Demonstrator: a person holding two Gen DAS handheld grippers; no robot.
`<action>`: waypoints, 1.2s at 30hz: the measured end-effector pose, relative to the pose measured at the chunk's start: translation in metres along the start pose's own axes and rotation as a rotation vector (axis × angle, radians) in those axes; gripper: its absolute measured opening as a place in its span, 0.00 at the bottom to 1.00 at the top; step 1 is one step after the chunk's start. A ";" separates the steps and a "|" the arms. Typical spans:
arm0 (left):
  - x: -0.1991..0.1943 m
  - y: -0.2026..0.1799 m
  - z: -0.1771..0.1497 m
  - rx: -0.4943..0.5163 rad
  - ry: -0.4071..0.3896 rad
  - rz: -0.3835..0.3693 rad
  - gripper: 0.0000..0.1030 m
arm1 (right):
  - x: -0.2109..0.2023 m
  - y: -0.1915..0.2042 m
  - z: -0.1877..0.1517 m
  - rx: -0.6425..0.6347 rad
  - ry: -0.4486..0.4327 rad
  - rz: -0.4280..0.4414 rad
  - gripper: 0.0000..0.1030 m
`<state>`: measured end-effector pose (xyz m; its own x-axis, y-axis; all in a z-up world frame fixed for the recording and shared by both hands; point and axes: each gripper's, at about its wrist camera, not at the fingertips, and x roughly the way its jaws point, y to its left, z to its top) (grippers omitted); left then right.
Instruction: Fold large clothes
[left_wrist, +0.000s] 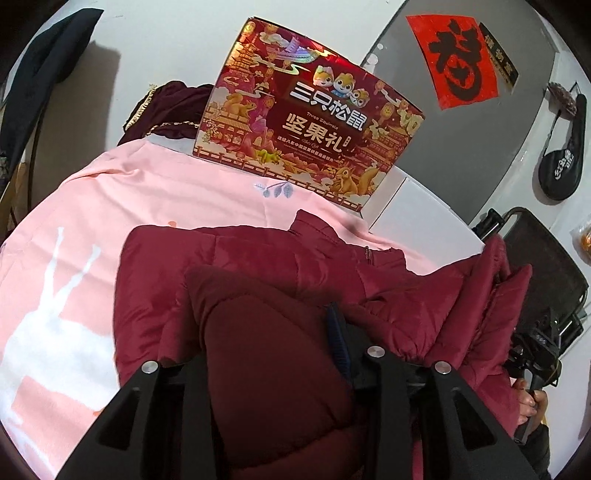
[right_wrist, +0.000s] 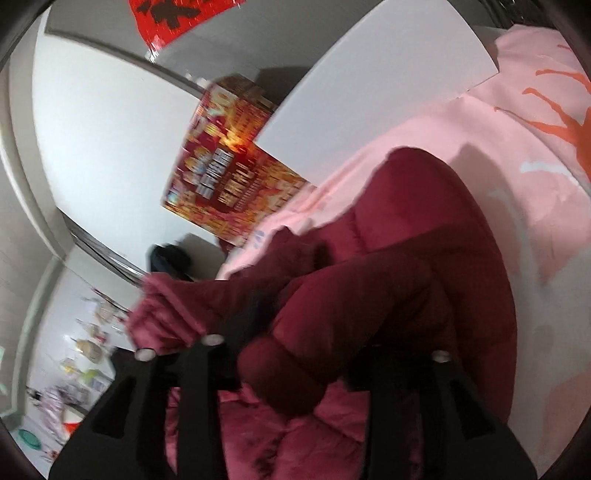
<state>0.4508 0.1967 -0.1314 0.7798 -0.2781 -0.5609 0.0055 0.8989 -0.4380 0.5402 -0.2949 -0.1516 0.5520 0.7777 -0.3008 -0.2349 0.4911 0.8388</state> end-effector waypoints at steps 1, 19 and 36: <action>-0.003 -0.001 0.002 -0.008 -0.004 -0.004 0.39 | -0.007 0.005 0.001 0.006 -0.017 0.050 0.67; -0.050 0.027 0.016 -0.073 -0.104 0.088 0.96 | -0.018 0.037 -0.001 -0.344 -0.086 -0.359 0.82; -0.035 0.001 0.010 0.040 -0.065 0.006 0.63 | 0.001 0.040 -0.011 -0.424 -0.034 -0.394 0.54</action>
<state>0.4295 0.2104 -0.1053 0.8190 -0.2508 -0.5161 0.0246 0.9139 -0.4051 0.5224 -0.2701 -0.1240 0.6864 0.4947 -0.5330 -0.3026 0.8608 0.4092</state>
